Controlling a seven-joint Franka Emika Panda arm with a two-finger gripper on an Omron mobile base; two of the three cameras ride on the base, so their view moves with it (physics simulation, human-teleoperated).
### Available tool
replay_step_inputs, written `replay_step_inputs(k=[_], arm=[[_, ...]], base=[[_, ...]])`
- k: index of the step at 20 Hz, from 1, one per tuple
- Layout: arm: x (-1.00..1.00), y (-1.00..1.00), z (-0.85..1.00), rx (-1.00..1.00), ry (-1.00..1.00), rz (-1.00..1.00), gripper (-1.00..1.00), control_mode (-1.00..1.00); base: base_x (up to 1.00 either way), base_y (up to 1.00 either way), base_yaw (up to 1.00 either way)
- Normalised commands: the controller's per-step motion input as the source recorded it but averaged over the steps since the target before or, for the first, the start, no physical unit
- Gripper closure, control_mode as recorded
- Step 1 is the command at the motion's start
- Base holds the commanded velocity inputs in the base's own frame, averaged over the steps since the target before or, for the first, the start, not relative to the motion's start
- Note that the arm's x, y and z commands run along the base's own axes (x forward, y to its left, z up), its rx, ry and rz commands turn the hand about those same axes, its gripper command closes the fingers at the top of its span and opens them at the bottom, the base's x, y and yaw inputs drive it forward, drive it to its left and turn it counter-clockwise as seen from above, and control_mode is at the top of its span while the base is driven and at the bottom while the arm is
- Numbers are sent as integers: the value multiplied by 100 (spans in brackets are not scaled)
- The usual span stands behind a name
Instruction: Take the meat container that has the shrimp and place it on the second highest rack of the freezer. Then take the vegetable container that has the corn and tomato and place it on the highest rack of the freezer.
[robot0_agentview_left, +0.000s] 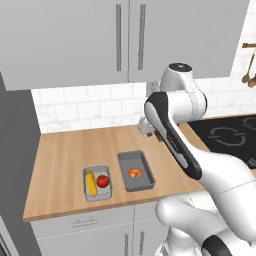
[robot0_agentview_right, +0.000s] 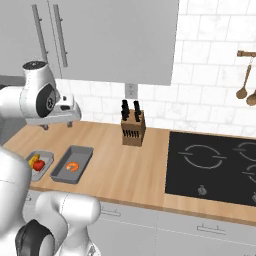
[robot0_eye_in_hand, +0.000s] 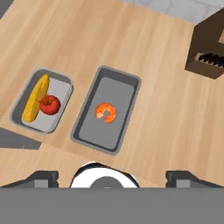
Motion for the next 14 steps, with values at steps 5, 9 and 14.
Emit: replay_step_inputs(k=[5, 9, 14], arm=[[2, 62, -45, 0, 6, -1, -100, -100], [11, 49, -45, 0, 2, -12, -100, -100], [10, 16, -34, 0, 1, -12, -100, -100]], base=[[0, 0, 0], [0, 0, 0], [0, 0, 0]])
